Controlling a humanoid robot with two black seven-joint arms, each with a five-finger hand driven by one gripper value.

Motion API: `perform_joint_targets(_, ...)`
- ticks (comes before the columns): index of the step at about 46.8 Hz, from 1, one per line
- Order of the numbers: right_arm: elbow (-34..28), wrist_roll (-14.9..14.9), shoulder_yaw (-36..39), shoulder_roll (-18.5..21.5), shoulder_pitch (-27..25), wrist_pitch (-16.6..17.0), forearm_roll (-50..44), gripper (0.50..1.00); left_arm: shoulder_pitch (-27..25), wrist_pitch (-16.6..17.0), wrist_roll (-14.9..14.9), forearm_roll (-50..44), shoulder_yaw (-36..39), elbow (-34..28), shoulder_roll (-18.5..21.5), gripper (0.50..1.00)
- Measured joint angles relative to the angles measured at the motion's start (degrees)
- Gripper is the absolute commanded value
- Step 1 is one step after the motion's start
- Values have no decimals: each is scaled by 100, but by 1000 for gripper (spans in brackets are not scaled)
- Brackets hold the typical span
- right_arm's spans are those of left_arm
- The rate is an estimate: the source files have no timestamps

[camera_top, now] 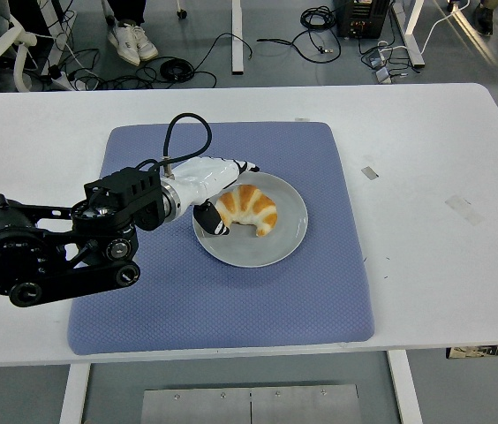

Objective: Place the bread on the table

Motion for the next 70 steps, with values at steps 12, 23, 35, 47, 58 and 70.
perform_joint_targets(12, 0, -1, 0, 0, 0, -1, 1, 1000, 136, 116, 0, 34, -3, 64, -172, 883)
perform_joint_targets(23, 0, -1, -1, 0, 0, -1, 1, 1000, 157, 197, 0, 103, -3, 161, -196, 818)
perform_joint_targets(35, 0, -1, -2, 0, 0, -1, 1, 1000, 191, 198, -9, 124, 16, 209, -223, 769)
perform_joint_targets(47, 0, -1, -1, 0, 0, -1, 2, 1000, 211, 199, -15, 149, 25, 257, -249, 563)
perform_joint_targets(58, 0, -1, 0, 0, 0, 1, 1, 1000, 210, 194, -27, 150, 41, 257, -244, 540)
perform_joint_targets(70, 0, -1, -2, 0, -3, 1, 0, 1000, 178, 207, -28, 141, -37, 245, -183, 560)
